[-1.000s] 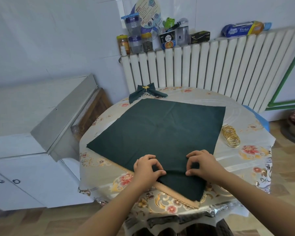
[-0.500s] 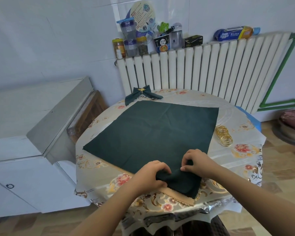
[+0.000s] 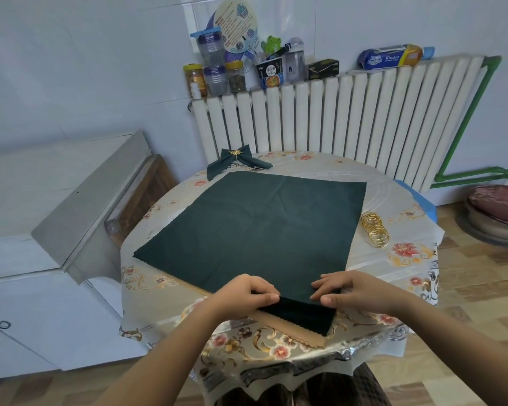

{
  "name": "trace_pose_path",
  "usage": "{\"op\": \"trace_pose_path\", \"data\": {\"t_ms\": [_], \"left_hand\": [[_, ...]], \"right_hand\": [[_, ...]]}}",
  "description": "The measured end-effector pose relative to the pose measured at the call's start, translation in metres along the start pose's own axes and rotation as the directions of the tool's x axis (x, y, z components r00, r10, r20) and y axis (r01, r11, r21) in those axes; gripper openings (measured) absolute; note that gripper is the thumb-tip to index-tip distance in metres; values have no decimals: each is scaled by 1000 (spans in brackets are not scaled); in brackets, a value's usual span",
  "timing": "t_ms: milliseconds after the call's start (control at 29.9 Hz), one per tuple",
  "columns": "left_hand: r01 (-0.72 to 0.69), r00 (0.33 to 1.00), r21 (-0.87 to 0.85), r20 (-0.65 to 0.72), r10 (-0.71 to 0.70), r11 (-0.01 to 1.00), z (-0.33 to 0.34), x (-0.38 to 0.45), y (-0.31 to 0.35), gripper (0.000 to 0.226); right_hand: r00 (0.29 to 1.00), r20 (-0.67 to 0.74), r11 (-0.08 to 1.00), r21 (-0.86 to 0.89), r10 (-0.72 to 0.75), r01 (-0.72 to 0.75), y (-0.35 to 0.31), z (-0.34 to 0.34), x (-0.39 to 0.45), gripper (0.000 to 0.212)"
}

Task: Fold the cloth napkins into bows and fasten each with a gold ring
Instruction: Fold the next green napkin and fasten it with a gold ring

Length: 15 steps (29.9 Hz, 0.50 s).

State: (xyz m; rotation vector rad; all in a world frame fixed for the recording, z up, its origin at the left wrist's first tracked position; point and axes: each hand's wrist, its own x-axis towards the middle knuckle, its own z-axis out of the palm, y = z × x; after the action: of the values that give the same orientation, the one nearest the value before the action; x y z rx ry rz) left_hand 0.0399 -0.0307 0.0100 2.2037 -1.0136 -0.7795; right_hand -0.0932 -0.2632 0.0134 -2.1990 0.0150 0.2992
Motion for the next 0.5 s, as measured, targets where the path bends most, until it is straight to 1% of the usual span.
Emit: {"op": "trace_pose_path", "data": {"t_ms": [67, 134, 234, 301, 367, 434, 501], "left_hand": [[28, 1000, -58, 14, -28, 998, 0, -1, 1, 12], [47, 999, -93, 3, -46, 995, 0, -1, 2, 15], [52, 996, -88, -75, -58, 995, 2, 0, 1, 10], [43, 985, -145, -161, -67, 988, 4, 1, 1, 11], [40, 962, -173, -259, -85, 984, 5, 2, 2, 17], [39, 935, -158, -343, -92, 987, 6, 4, 4, 22], [40, 901, -122, -426, -88, 992, 5, 7, 8, 24]], "right_hand": [[1000, 8, 999, 48, 16, -17, 0, -2, -3, 26], [999, 19, 996, 76, 36, -37, -2, -4, -5, 24], [999, 8, 995, 88, 52, -52, -1, -4, -5, 20], [995, -81, 998, 39, 57, -54, 2, -2, -1, 13], [972, -223, 997, -12, 66, -71, 5, 1, 7, 13], [939, -333, 995, -27, 82, -97, 7, 1, 15, 12], [911, -399, 991, -29, 106, -128, 4, -4, 24, 16]]}}
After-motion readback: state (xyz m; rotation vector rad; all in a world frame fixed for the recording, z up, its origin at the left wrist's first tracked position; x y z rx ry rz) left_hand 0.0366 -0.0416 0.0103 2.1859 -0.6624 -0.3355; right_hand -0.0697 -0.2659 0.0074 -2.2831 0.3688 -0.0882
